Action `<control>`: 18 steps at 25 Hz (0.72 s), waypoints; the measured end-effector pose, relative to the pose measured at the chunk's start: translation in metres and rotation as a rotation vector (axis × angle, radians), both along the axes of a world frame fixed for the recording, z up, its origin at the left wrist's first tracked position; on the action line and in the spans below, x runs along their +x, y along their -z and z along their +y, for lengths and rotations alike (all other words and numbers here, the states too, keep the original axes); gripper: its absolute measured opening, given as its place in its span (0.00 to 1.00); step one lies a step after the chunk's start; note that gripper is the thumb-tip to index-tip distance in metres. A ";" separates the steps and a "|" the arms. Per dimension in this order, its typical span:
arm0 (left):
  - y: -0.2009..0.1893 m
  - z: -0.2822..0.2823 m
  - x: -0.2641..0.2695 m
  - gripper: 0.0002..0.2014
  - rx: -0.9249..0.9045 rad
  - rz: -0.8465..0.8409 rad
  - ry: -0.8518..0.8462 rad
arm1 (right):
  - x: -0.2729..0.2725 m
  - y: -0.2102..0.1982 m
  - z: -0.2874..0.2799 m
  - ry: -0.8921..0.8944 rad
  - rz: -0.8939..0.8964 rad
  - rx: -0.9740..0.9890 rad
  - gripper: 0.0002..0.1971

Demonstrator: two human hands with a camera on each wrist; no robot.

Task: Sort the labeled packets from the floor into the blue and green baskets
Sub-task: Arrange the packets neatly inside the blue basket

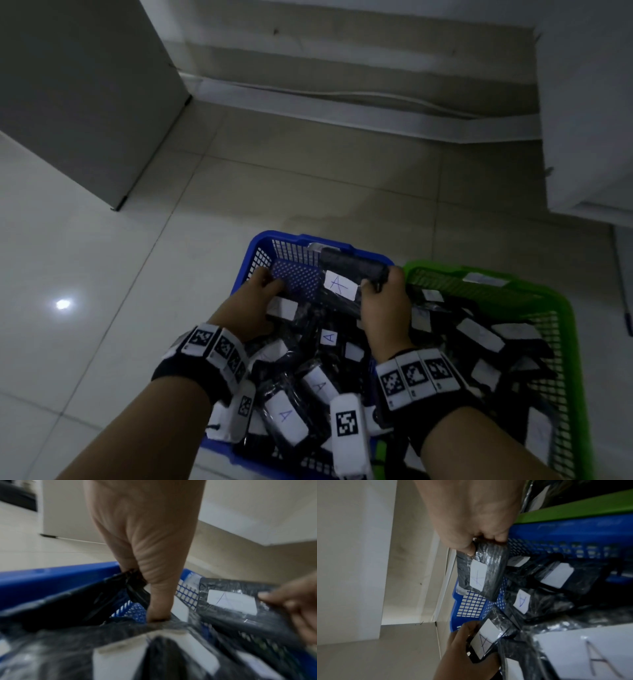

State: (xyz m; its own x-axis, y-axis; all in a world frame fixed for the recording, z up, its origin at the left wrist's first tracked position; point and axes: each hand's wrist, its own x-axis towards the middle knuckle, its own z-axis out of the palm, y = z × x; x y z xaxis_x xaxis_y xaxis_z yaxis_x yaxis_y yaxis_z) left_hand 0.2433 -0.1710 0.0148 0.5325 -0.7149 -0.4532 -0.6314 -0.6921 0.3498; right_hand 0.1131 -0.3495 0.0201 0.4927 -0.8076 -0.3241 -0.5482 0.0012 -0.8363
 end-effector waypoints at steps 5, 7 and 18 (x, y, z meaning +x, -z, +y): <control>-0.002 0.007 0.011 0.33 -0.331 -0.055 -0.063 | 0.027 0.000 0.013 -0.202 0.077 0.040 0.10; 0.001 -0.002 0.015 0.36 -0.268 -0.097 -0.089 | 0.044 0.008 0.019 -0.232 0.124 0.096 0.10; 0.021 -0.024 0.024 0.29 -0.234 -0.155 0.018 | 0.059 0.036 0.007 -0.298 0.144 -0.006 0.10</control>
